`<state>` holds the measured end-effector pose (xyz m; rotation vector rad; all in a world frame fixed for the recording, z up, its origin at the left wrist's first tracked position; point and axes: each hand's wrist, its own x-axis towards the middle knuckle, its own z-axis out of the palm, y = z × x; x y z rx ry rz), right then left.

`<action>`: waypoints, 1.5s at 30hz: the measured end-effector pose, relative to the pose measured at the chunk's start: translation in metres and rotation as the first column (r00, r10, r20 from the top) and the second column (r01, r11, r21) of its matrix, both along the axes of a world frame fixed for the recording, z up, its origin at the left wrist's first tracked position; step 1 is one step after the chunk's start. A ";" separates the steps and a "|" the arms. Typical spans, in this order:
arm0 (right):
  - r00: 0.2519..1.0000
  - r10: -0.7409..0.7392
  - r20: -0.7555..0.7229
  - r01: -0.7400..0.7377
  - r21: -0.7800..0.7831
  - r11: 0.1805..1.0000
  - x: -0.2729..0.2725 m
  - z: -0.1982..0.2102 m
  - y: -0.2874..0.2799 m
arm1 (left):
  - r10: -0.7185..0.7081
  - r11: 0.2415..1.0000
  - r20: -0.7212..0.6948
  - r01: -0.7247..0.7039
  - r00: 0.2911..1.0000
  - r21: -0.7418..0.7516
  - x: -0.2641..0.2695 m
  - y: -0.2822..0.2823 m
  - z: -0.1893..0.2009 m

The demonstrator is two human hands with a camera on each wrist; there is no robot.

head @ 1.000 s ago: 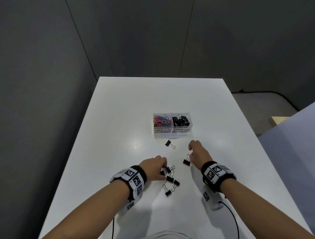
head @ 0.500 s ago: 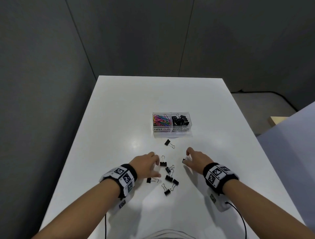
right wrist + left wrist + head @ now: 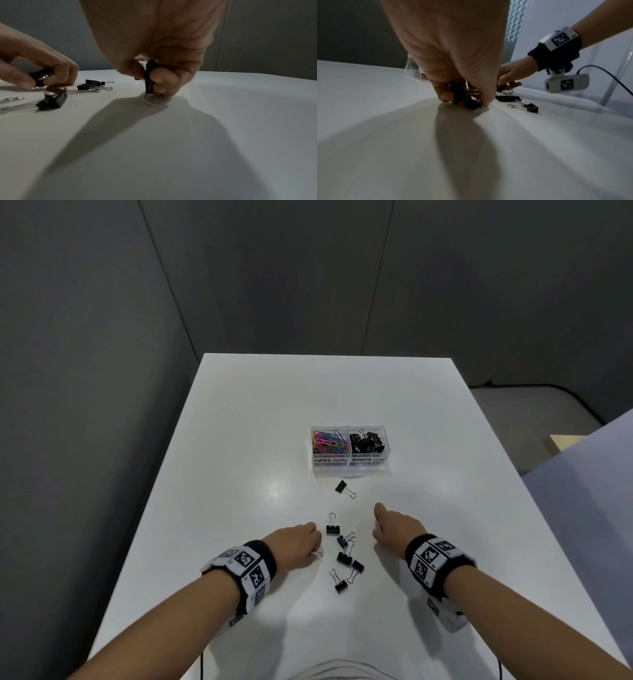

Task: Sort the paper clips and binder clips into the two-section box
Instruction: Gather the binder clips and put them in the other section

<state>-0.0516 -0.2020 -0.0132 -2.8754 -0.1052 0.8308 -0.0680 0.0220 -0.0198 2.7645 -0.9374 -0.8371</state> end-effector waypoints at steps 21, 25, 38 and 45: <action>0.826 0.555 0.096 -0.562 0.059 0.825 -0.052 0.007 0.006 | 0.098 0.994 0.047 -0.100 0.994 0.049 0.037 -0.027 0.020; 0.844 0.519 0.132 -0.529 0.052 0.847 -0.049 0.000 0.002 | 0.063 0.994 0.056 -0.068 0.996 0.090 0.041 -0.030 0.014; 0.917 0.356 0.179 -0.375 0.085 0.923 0.015 0.011 -0.004 | 0.125 0.990 0.056 -0.128 0.991 0.060 0.059 -0.015 0.003; 0.932 -0.067 0.357 -0.057 0.325 0.944 0.096 0.042 -0.013 | 0.226 0.974 0.062 -0.225 0.972 -0.020 0.074 -0.012 0.002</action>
